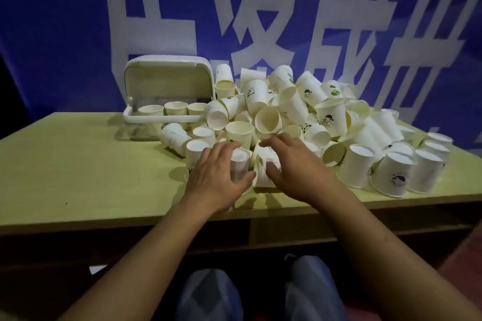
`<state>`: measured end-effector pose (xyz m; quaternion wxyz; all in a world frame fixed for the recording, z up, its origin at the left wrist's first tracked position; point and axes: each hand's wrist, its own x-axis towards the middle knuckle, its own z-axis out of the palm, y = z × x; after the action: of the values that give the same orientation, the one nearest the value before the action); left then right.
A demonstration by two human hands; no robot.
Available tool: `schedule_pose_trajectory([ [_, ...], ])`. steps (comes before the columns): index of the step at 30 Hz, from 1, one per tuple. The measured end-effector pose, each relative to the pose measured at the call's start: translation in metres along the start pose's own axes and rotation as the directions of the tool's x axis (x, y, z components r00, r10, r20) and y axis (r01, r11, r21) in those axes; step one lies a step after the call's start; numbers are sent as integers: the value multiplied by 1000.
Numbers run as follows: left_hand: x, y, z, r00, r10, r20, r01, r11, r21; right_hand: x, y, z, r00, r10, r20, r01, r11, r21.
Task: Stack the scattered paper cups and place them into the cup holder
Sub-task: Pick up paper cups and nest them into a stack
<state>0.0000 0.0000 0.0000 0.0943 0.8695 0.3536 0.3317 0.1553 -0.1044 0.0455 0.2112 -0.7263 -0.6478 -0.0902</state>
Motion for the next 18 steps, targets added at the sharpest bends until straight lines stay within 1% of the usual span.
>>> schedule_pose_trajectory([
  [3,-2,1,18,998,-60,24,60,998,-6,-4,9,10,999,1,45,2,998,-59],
  [4,-3,0,24,997,-69,32,69,997,-17,-5,13,15,996,9,93,-3,998,-68],
  [8,2,-8,34,997,-25,-78,15,992,-124,-4,24,28,990,41,134,-26,993,-118],
  [10,1,-10,33,991,-39,-131,14,983,-186,-4,27,31,987,62,151,-41,989,-139],
  [12,0,-10,30,981,-67,-180,20,968,-252,-1,30,34,987,76,142,-59,992,-115],
  [15,-4,-9,25,961,-147,-235,62,940,-337,0,35,33,991,79,106,-72,995,-70],
  [16,-5,-9,23,952,-171,-252,69,927,-368,-2,36,32,993,86,82,-84,996,-26],
  [18,-6,-9,21,937,-207,-282,70,901,-429,-5,38,28,993,116,-29,-112,986,125],
])
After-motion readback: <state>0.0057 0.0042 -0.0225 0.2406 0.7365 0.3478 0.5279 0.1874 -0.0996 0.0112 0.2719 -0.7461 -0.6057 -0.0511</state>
